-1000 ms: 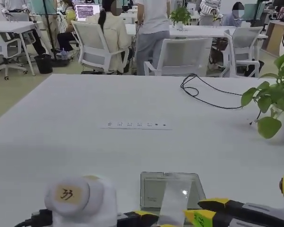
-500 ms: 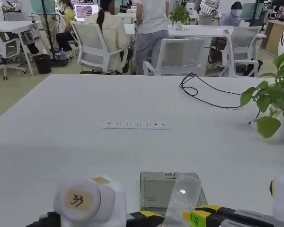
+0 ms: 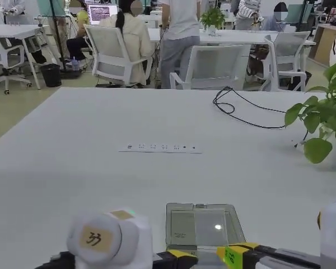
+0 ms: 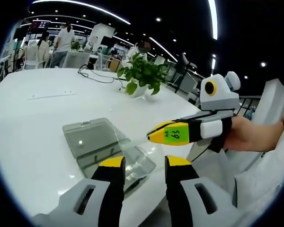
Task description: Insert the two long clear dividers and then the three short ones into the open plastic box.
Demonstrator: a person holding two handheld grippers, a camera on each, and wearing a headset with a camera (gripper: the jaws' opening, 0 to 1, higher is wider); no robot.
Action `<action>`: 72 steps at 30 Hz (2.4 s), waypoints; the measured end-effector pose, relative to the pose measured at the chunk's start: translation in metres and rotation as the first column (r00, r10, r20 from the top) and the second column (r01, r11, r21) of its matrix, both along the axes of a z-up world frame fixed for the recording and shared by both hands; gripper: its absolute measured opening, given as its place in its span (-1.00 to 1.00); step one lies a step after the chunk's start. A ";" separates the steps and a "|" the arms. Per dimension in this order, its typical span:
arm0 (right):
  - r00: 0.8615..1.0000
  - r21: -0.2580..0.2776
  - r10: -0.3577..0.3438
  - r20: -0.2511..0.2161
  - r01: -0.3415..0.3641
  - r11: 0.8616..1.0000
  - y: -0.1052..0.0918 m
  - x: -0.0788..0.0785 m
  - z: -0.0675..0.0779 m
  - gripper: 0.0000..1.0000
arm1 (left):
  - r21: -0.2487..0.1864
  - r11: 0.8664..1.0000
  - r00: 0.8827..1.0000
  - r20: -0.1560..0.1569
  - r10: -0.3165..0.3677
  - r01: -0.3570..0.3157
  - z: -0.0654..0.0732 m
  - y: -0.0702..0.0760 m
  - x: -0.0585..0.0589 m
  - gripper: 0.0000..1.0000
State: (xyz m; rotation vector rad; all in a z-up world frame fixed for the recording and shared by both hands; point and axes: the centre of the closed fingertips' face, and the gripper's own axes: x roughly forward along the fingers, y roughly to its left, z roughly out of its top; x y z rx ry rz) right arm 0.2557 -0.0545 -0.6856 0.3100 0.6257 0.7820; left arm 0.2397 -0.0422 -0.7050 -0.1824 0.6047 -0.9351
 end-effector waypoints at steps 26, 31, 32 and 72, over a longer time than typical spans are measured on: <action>0.980 -0.157 -0.113 -0.167 0.087 0.984 -0.041 0.039 -0.019 -0.86 | 0.112 0.978 0.977 0.101 -0.188 0.176 -0.020 0.035 -0.008 0.45; 0.964 -0.195 -0.144 -0.226 0.100 0.976 -0.044 0.040 -0.029 -0.86 | 0.145 0.965 0.964 0.122 -0.237 0.219 -0.028 0.043 -0.013 0.70; 0.963 -0.209 -0.146 -0.228 0.098 0.973 -0.044 0.041 -0.031 -0.86 | 0.151 0.963 0.961 0.126 -0.245 0.225 -0.030 0.044 -0.014 0.74; 0.814 -0.389 -0.298 -0.498 0.097 0.916 -0.047 0.021 -0.104 -0.86 | 0.160 0.943 0.938 0.146 -0.314 0.291 -0.050 0.058 -0.018 1.00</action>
